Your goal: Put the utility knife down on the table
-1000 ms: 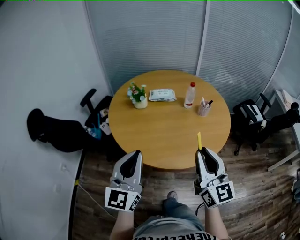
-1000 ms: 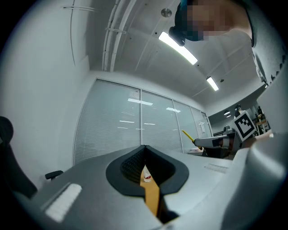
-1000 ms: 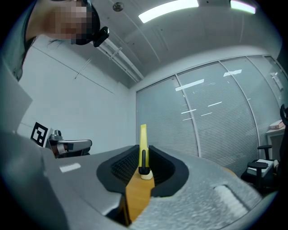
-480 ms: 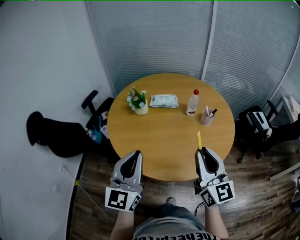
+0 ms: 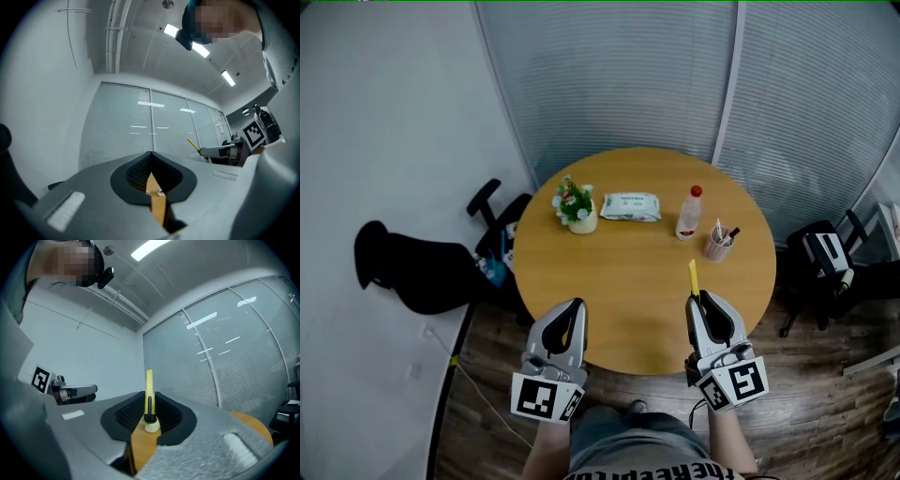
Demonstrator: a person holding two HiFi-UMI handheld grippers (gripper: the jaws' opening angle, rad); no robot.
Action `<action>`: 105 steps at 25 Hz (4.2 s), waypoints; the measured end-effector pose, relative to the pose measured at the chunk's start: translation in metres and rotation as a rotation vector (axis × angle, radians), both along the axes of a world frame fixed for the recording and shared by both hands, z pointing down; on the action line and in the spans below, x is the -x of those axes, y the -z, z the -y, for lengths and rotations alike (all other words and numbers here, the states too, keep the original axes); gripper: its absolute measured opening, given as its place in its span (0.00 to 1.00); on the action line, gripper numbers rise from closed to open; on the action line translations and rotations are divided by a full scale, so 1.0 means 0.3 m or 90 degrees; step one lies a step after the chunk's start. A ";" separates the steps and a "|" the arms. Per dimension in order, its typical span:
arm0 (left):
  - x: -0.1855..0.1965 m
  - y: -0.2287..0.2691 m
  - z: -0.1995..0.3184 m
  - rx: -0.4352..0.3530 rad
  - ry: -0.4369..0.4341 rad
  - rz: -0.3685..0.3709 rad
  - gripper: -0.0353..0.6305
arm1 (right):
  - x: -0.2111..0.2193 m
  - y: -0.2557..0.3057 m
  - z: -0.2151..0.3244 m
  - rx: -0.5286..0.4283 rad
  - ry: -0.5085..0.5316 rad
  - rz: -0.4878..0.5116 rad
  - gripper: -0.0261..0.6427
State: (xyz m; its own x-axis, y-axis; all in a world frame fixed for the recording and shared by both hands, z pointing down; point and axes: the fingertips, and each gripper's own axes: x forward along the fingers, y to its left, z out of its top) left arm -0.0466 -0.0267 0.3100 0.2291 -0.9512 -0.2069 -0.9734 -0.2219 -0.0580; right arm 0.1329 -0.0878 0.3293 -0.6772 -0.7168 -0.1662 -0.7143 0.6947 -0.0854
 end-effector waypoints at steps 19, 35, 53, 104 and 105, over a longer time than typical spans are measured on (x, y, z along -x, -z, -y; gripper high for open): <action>0.046 0.025 0.180 0.000 -0.004 0.005 0.06 | 0.032 -0.006 0.172 0.019 -0.001 0.017 0.14; 0.143 -0.018 0.425 0.019 -0.076 0.000 0.07 | 0.125 -0.053 0.366 0.049 -0.058 0.009 0.14; 0.254 -0.119 0.650 0.066 -0.132 -0.009 0.07 | 0.224 -0.231 0.548 0.152 -0.114 -0.013 0.14; 0.380 -0.326 0.765 0.145 -0.195 -0.042 0.07 | 0.328 -0.975 0.610 0.492 -0.167 -0.279 0.14; 0.381 -0.327 0.764 0.145 -0.195 -0.043 0.07 | 0.326 -0.987 0.611 0.494 -0.167 -0.288 0.14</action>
